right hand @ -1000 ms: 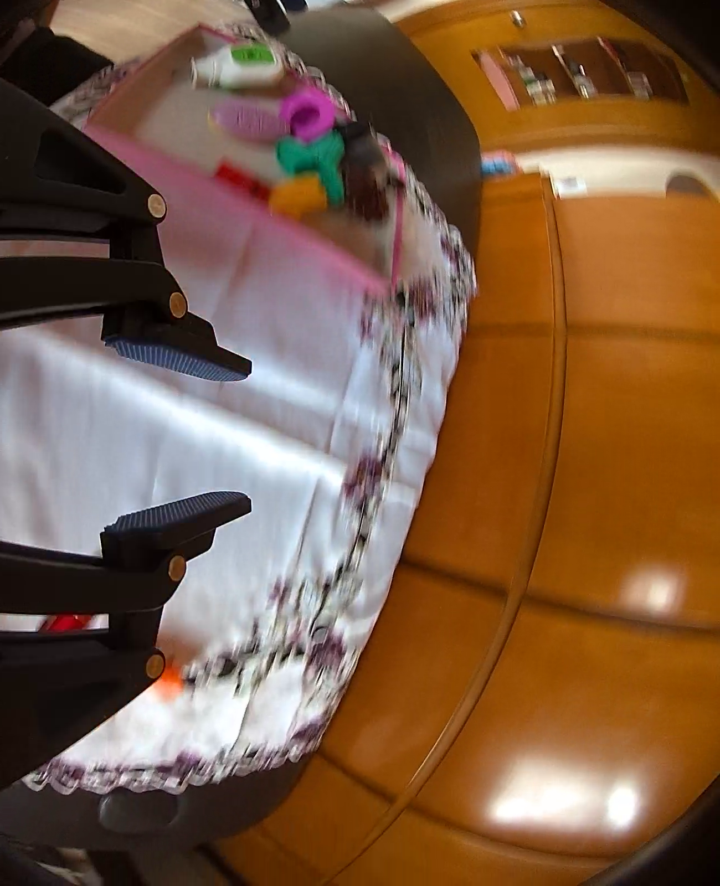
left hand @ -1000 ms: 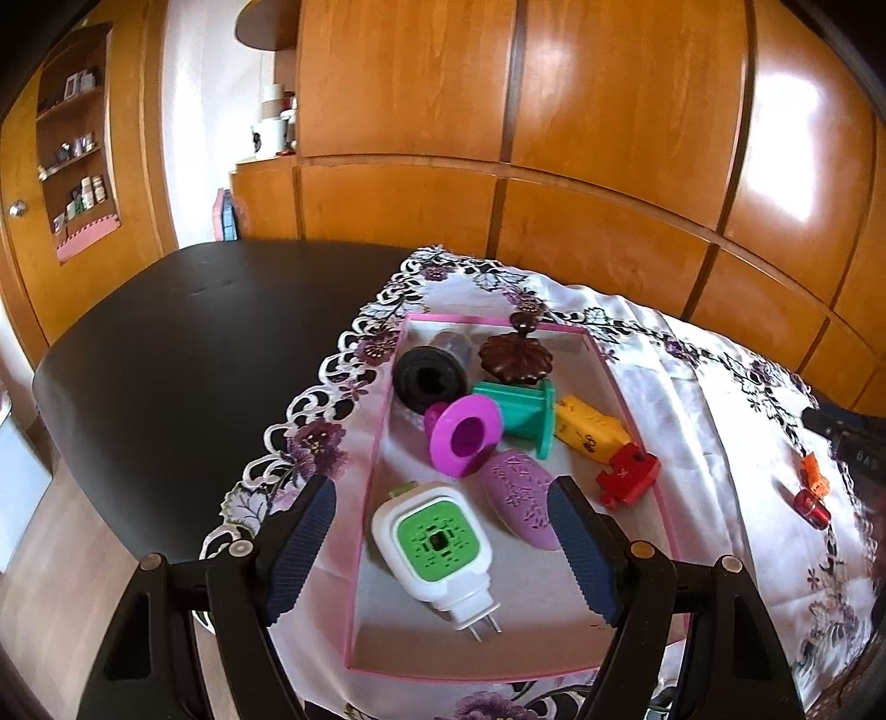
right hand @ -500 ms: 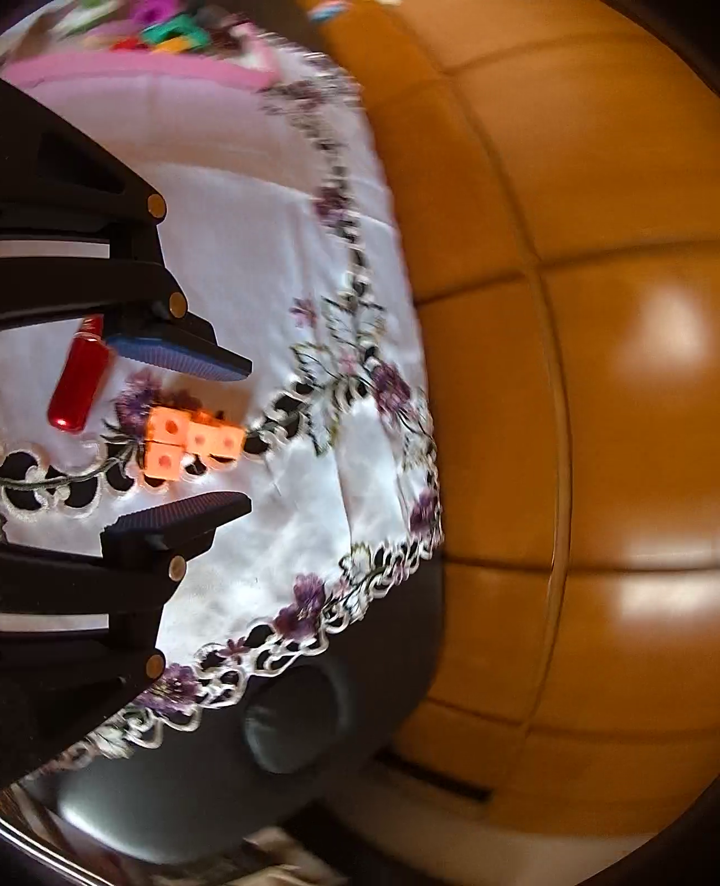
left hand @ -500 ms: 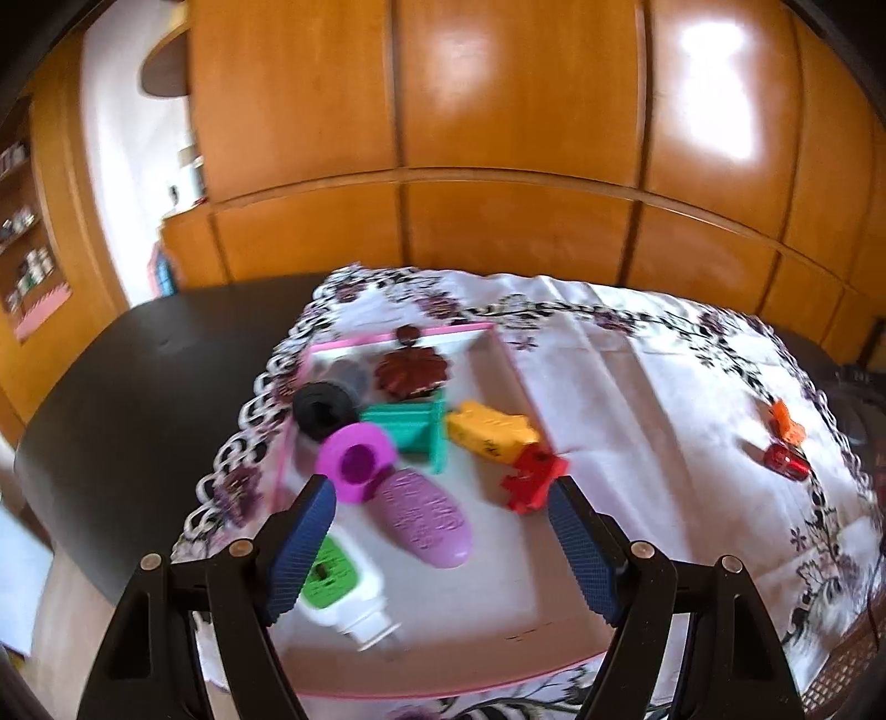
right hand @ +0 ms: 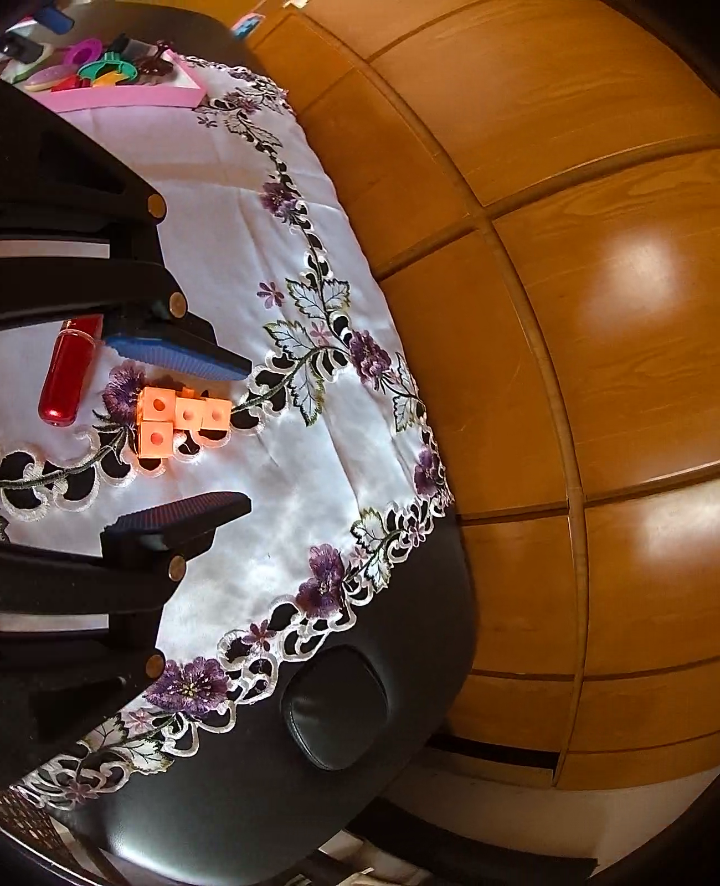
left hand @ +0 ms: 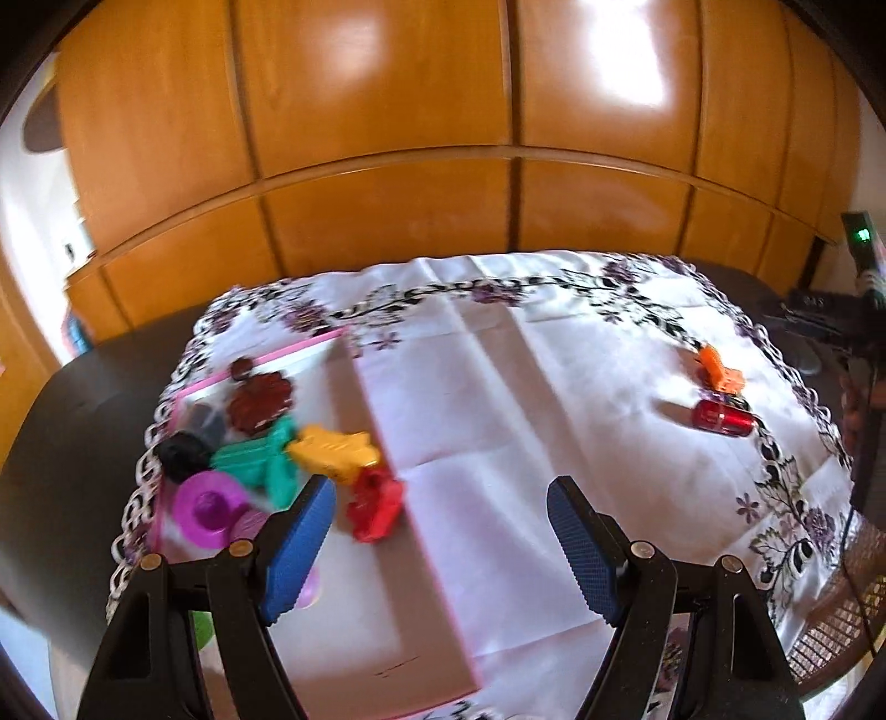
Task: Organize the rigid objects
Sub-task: 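Move both tools back toward the red cylinder and orange cubes, then grasp the red cylinder across its body with the left tool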
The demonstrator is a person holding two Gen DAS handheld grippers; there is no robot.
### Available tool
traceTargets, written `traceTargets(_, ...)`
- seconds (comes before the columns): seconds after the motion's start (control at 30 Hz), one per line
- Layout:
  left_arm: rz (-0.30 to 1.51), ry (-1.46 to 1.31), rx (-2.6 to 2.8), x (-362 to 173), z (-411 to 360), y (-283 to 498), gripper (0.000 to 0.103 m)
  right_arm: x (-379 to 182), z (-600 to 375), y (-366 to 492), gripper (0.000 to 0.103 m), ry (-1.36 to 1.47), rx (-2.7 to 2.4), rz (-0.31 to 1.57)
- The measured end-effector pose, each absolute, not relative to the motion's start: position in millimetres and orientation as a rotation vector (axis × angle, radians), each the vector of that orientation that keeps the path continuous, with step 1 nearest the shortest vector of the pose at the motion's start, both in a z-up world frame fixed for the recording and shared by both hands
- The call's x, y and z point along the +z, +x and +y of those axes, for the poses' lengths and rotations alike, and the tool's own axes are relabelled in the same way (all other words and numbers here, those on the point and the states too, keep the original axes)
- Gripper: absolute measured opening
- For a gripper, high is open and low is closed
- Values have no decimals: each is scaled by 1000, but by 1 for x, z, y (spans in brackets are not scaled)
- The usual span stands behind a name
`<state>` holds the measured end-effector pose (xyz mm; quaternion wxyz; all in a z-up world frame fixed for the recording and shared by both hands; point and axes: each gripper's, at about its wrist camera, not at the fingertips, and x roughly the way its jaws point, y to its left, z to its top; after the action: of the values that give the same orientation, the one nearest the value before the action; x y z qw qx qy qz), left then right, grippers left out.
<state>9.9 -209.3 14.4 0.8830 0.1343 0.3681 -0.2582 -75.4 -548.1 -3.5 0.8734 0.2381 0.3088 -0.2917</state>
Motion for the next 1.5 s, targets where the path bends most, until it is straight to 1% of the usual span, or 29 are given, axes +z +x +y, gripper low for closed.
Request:
traceTargets(0.27, 791, 358, -714, 3, -276, 0, 79, -4, -567, -96, 42, 606, -672, 588)
traceTargets(0.53, 902, 389, -897, -27, -350, -9, 79, -10, -580, -104, 42, 703, -676, 578)
traceTargets(0.57, 917, 383, -915, -30, -358, -10, 80, -10, -581, -104, 42, 706, -672, 579)
traceTargets(0.6, 923, 378, -933, -32, -367, -11, 87, -10, -581, -104, 42, 709, -669, 580)
traceTargets(0.67, 920, 385, -952, -37, -386, -15, 95, -11, -581, -104, 42, 718, -662, 583)
traceTargets(0.9, 915, 437, -1001, -53, -436, -24, 95, -9, -582, -105, 42, 726, -649, 566)
traceTargets(1.07, 917, 431, -991, -62, -460, -20, 95, -9, -582, -104, 44, 729, -640, 568)
traceTargets(1.13, 914, 430, -972, -67, -466, -17, 93, -10, -582, -103, 44, 731, -634, 575)
traceTargets(1.17, 924, 438, -959, -72, -469, -15, 81, -11, -582, -103, 44, 734, -631, 577)
traceTargets(1.2, 945, 444, -961, -77, -470, -13, 75, -11, -583, -103, 44, 736, -630, 579)
traceTargets(1.33, 915, 438, -986, -78, -455, -13, 75, -13, -584, -102, 44, 743, -627, 587)
traceTargets(1.5, 874, 405, -912, -79, -405, -8, 75, -21, -582, -94, 44, 746, -597, 637)
